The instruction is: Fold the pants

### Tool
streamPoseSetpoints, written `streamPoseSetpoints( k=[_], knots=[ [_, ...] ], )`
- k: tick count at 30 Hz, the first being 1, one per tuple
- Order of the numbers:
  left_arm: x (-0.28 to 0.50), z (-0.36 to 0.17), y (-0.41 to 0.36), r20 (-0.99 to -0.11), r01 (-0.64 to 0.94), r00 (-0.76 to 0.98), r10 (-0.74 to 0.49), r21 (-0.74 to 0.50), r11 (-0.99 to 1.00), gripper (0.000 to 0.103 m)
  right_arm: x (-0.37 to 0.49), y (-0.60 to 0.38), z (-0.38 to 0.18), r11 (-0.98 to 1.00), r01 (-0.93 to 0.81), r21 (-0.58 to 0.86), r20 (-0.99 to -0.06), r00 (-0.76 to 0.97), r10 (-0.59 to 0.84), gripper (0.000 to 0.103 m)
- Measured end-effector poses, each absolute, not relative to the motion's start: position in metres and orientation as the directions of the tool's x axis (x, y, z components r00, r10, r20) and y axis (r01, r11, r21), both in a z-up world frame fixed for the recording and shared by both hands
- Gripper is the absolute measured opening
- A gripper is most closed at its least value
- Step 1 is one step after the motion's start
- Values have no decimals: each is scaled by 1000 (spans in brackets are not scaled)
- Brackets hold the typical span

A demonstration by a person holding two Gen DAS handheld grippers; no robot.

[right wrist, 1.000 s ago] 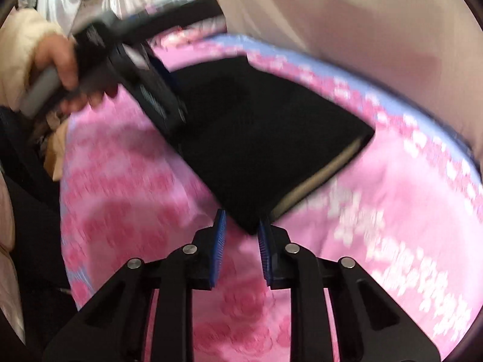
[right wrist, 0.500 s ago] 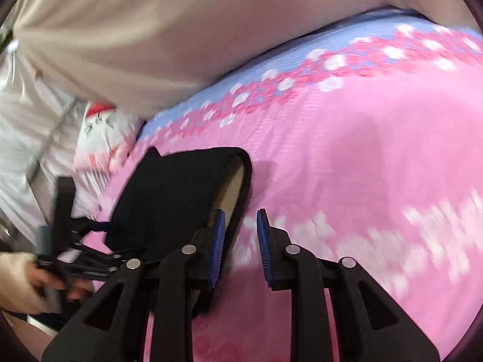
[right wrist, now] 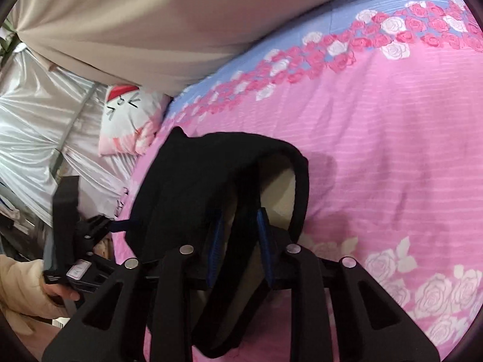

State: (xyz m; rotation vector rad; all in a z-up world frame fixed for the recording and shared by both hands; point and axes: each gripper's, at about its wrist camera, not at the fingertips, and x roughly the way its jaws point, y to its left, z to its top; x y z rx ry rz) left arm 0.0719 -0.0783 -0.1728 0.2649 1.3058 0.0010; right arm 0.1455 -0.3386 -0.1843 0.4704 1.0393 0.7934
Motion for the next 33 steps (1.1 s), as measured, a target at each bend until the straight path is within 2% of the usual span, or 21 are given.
streamPoseSetpoints(
  k=[4, 7, 11, 12, 13, 14, 16, 17, 18, 19, 20, 22, 24, 27, 30, 31, 32, 33],
  knots=[
    [75, -174, -70, -954, 158, 263, 143, 189, 969, 98, 136, -342, -182, 679, -396, 619, -626, 274, 730, 23],
    [75, -175, -69, -954, 151, 266, 140, 185, 971, 98, 135, -341, -185, 641, -399, 655, -593, 253, 764, 25],
    [75, -175, -73, -952, 150, 266, 153, 198, 969, 98, 136, -322, -173, 618, -452, 644, -600, 203, 774, 25],
    [76, -175, -73, -952, 150, 264, 154, 198, 969, 98, 137, -322, -170, 617, -449, 646, -599, 203, 775, 20],
    [76, -175, -74, -953, 150, 262, 154, 198, 969, 98, 138, -324, -166, 619, -440, 651, -590, 220, 777, 11],
    [76, -175, -74, -953, 150, 262, 153, 197, 969, 98, 140, -329, -162, 615, -415, 670, -573, 237, 784, 8],
    [77, -174, -75, -954, 150, 266, 137, 181, 972, 98, 142, -344, -160, 634, -369, 680, -563, 292, 773, 7],
    [77, -173, -75, -955, 151, 271, 121, 166, 974, 98, 141, -345, -169, 685, -359, 633, -614, 307, 728, 7],
    [78, -173, -75, -956, 154, 273, 109, 156, 976, 98, 143, -347, -194, 694, -300, 655, -636, 279, 720, 8],
    [78, -175, -75, -957, 163, 271, 103, 151, 975, 98, 144, -358, -206, 628, -231, 743, -567, 281, 774, 8],
    [77, -176, -77, -954, 172, 278, 113, 165, 971, 98, 145, -365, -209, 593, -189, 783, -536, 277, 797, 9],
    [75, -177, -78, -948, 178, 294, 119, 177, 968, 98, 134, -373, -187, 659, -186, 729, -577, 352, 737, 15],
    [74, -176, -78, -947, 176, 295, 126, 184, 967, 98, 116, -390, -163, 731, -149, 666, -606, 464, 646, 15],
    [74, -173, -76, -952, 174, 284, 116, 170, 970, 98, 90, -390, -118, 692, -218, 688, -516, 524, 678, 15],
    [74, -175, -77, -952, 173, 285, 115, 170, 970, 98, 86, -332, -116, 697, -323, 640, -568, 413, 712, 15],
    [74, -175, -78, -951, 170, 286, 118, 171, 970, 98, 88, -318, -129, 713, -323, 622, -604, 382, 699, 14],
    [78, -177, -82, -951, 168, 285, 120, 173, 970, 98, 93, -309, -152, 778, -288, 558, -686, 368, 628, 12],
    [79, -177, -82, -951, 169, 284, 121, 174, 970, 98, 97, -314, -169, 817, -233, 528, -724, 380, 576, 0]
  ],
)
